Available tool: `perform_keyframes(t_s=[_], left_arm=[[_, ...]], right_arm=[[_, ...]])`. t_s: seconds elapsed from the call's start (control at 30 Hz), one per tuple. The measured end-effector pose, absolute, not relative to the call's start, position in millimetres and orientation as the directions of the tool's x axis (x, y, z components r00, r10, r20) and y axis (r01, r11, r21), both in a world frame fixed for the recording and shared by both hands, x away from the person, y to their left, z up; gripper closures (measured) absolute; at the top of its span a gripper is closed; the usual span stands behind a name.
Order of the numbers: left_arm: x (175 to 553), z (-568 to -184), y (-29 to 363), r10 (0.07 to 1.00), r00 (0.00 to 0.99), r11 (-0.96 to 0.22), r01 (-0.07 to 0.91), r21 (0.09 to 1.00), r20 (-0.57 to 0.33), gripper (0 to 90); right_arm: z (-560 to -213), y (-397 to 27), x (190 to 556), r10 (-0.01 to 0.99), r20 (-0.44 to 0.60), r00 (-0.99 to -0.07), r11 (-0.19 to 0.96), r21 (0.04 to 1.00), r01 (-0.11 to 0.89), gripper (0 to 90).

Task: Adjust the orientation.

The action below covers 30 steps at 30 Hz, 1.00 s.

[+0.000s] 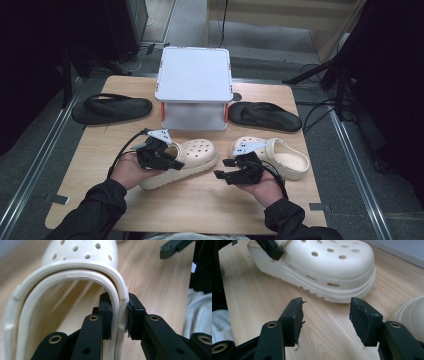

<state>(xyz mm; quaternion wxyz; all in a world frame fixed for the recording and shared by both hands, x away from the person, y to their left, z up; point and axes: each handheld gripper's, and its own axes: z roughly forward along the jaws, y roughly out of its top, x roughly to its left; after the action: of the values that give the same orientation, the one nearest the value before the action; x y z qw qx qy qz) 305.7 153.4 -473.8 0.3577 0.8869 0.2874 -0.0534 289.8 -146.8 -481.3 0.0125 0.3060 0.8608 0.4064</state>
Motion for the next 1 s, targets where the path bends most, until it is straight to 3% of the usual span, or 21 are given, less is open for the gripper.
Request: perform_keyframes(t_s=[0.27, 0.47, 0.53, 0.67, 0.8, 0.83, 0.87, 1.0], left_arm=[[302, -476, 148, 0.456, 0.841, -0.621, 0.535, 0.573, -0.291, 72.7], [301, -470, 153, 0.46, 0.829, -0.588, 0.552, 0.591, -0.317, 56.8], [301, -466, 157, 0.473, 0.822, -0.584, 0.561, 0.586, -0.316, 56.1], [301, -455, 171, 0.485, 0.814, -0.561, 0.57, 0.6, -0.319, 60.1], [300, -443, 188, 0.497, 0.81, -0.542, 0.57, 0.617, -0.311, 73.9], [301, -442, 192, 0.508, 0.808, -0.541, 0.569, 0.619, -0.299, 73.9], [302, -441, 197, 0.512, 0.805, -0.542, 0.573, 0.615, -0.3, 80.8], [308, -444, 214, 0.546, 0.79, -0.537, 0.586, 0.607, -0.28, 87.8]], right_arm=[[-482, -143, 287, 0.528, 0.213, -0.822, 0.486, 0.718, 0.498, 43.7], [-482, -143, 287, 0.534, 0.217, -0.817, 0.482, 0.716, 0.505, 44.6], [-482, -143, 287, 0.535, 0.208, -0.819, 0.486, 0.717, 0.499, 44.5], [-480, -140, 284, 0.541, 0.198, -0.817, 0.487, 0.719, 0.497, 44.6], [-479, -136, 284, 0.534, 0.205, -0.82, 0.479, 0.726, 0.494, 48.6], [-479, -136, 285, 0.534, 0.208, -0.819, 0.477, 0.726, 0.495, 51.6], [-478, -135, 284, 0.53, 0.216, -0.82, 0.474, 0.726, 0.498, 58.4], [-478, -134, 285, 0.522, 0.255, -0.814, 0.469, 0.711, 0.523, 66.6]])
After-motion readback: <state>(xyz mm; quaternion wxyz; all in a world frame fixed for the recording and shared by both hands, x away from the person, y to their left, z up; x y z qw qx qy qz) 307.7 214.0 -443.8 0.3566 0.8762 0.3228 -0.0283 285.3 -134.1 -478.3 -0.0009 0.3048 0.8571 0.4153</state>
